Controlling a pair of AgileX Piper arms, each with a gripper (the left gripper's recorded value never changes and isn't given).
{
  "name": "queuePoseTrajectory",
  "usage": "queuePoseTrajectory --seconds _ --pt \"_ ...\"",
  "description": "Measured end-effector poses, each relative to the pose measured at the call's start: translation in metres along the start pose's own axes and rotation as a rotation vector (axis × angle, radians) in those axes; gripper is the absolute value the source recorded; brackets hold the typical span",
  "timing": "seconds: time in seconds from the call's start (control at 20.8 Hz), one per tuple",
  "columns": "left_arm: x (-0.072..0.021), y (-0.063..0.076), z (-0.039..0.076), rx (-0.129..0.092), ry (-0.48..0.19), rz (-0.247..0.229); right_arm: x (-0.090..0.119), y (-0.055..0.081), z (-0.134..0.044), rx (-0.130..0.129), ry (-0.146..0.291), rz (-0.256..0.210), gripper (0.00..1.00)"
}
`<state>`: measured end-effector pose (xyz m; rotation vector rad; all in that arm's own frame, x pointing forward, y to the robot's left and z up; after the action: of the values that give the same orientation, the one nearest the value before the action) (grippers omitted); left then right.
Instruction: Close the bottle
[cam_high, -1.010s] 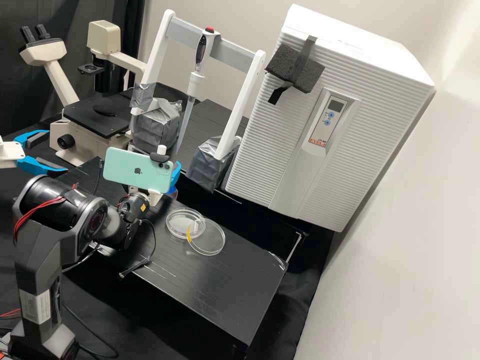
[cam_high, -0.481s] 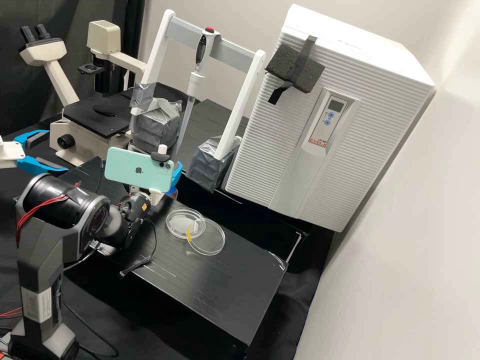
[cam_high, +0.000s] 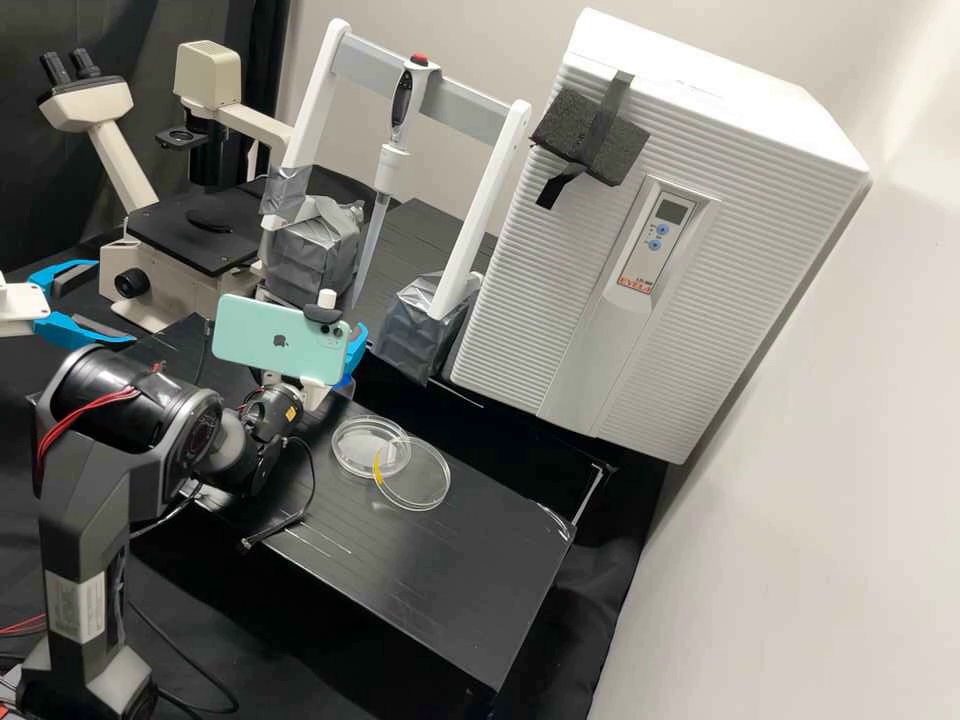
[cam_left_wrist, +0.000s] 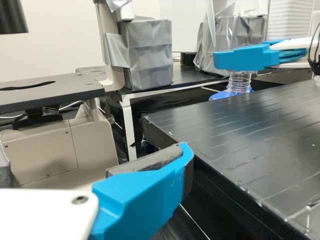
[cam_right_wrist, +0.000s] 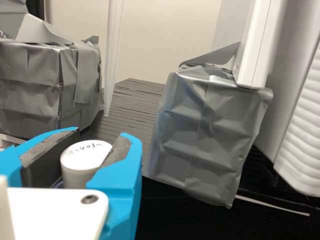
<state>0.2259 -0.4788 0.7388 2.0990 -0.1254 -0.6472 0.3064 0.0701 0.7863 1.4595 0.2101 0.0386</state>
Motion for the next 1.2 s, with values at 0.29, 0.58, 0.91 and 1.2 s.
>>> queuePoseTrajectory --seconds 0.29,0.58,0.91,1.2 --pt "0.0 0.0 0.0 0.0 0.0 0.0 -0.006 0.0 -0.003 0.0 0.007 -0.002 0.0" --pt "0.0002 0.0 0.0 0.0 0.0 0.001 -0.006 -0.002 -0.004 -0.011 0.019 -0.016 0.0" --pt "0.0002 0.0 0.0 0.0 0.0 0.001 -0.006 -0.005 -0.006 -0.015 0.027 -0.033 0.0" --pt "0.0022 0.002 0.0 0.003 -0.001 0.007 -0.012 -0.01 -0.003 -0.009 0.012 -0.054 0.0"
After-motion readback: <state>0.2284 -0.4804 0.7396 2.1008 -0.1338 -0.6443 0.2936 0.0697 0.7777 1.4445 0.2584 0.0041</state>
